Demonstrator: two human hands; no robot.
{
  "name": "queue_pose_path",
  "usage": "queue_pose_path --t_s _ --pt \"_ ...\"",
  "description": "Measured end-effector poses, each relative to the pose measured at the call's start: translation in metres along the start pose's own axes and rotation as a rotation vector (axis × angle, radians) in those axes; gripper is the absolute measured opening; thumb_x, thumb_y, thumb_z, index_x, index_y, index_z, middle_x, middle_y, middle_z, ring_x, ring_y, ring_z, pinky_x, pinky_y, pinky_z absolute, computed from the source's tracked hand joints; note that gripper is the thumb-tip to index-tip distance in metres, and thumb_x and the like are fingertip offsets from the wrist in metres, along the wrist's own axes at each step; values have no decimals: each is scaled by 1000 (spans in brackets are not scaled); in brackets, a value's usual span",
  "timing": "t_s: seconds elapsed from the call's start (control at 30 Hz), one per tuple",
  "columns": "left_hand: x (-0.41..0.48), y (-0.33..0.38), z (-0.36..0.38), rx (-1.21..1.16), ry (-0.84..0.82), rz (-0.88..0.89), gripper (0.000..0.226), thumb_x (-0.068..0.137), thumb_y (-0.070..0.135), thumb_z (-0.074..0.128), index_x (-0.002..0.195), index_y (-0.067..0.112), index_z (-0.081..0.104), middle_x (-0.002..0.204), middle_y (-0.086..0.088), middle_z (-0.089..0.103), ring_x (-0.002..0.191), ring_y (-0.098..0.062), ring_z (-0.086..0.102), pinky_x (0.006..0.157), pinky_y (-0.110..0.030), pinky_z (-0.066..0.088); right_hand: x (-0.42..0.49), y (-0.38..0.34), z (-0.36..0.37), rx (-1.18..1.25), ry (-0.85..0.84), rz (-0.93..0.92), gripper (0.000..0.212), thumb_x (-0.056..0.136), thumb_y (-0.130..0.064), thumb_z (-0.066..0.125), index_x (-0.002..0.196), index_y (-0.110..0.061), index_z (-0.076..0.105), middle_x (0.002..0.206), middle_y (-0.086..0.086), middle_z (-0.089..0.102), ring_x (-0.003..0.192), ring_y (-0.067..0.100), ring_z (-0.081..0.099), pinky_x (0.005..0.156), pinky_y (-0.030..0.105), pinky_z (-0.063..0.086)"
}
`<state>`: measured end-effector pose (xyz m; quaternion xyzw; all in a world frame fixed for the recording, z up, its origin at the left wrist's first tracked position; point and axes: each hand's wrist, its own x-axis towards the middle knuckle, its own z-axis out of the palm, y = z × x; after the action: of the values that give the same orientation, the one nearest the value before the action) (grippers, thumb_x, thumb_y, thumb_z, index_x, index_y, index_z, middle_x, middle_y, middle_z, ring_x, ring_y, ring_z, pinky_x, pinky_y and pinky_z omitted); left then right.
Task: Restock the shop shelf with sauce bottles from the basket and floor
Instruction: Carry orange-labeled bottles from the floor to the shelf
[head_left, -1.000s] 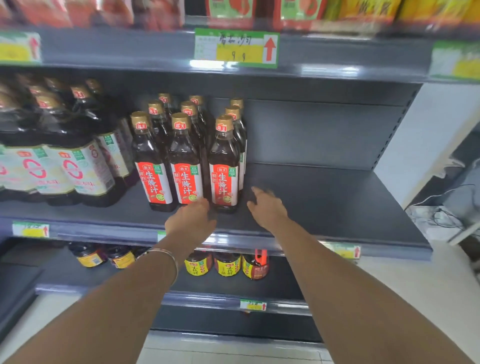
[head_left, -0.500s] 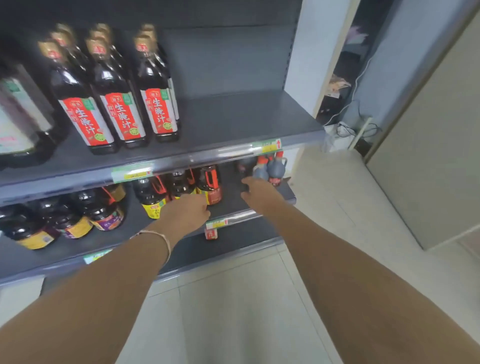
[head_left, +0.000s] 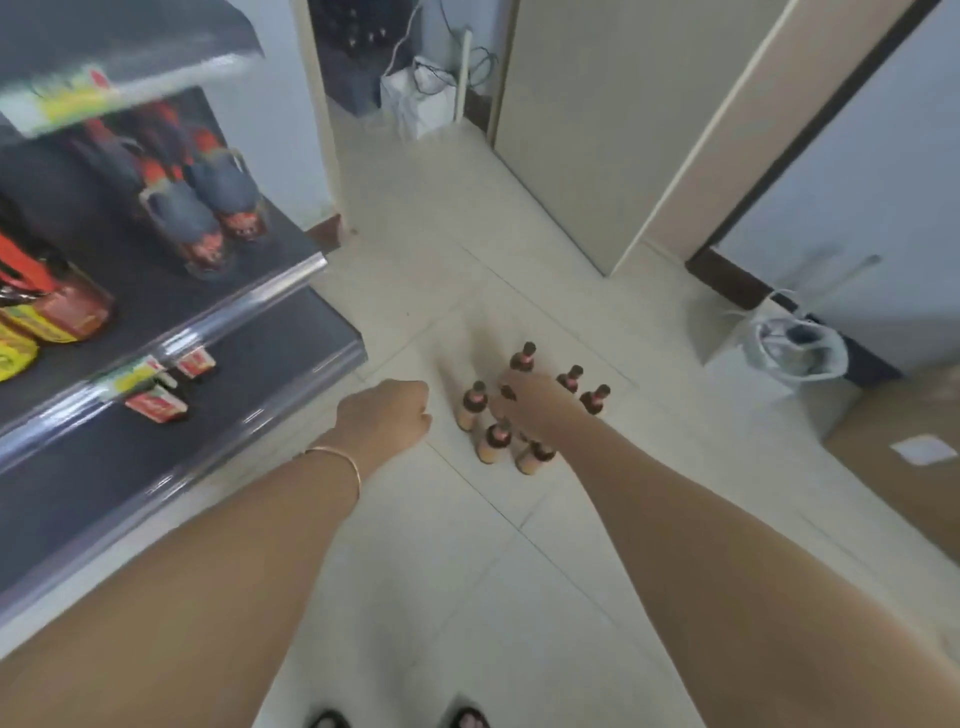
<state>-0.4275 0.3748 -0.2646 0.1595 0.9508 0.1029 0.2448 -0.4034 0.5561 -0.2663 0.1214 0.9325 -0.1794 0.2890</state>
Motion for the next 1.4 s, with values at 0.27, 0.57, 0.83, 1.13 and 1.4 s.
queue_pose_path --t_s 0.27,0.57,0.83,1.13,1.4 --pt "55 77 59 101 -102 70 17 91 29 41 99 22 54 107 -6 60 96 -29 58 74 -30 38 18 97 18 49 25 81 41 93 -5 37 133 -10 44 130 18 49 113 36 52 93 46 46" --pt "170 78 110 141 -214 108 25 91 29 41 108 17 54 110 -7 60 100 -30 58 78 -32 40 117 146 49 179 -16 198 39 91 -13 39 130 -16 46 121 14 55 103 33 55 87 43 50" --pt "263 62 238 126 -265 183 44 86 24 52 126 20 36 126 -7 46 110 -32 50 77 -39 42 205 210 159 301 83 425 53 89 -19 49 139 -22 32 134 9 42 120 33 42 87 37 41" --pt "353 52 364 -386 -55 89 62 75 13 68 130 17 40 117 -10 54 107 -27 53 88 -34 43 297 266 269 1047 365 368 98 74 -19 75 147 -37 12 132 -6 48 111 13 51 81 20 43" --pt "361 34 410 -856 -34 -64 41 75 9 72 113 7 58 104 -6 62 96 -15 53 86 -21 37 327 279 303 1163 377 414 52 75 -13 74 122 -18 55 129 9 55 117 26 53 102 39 43"
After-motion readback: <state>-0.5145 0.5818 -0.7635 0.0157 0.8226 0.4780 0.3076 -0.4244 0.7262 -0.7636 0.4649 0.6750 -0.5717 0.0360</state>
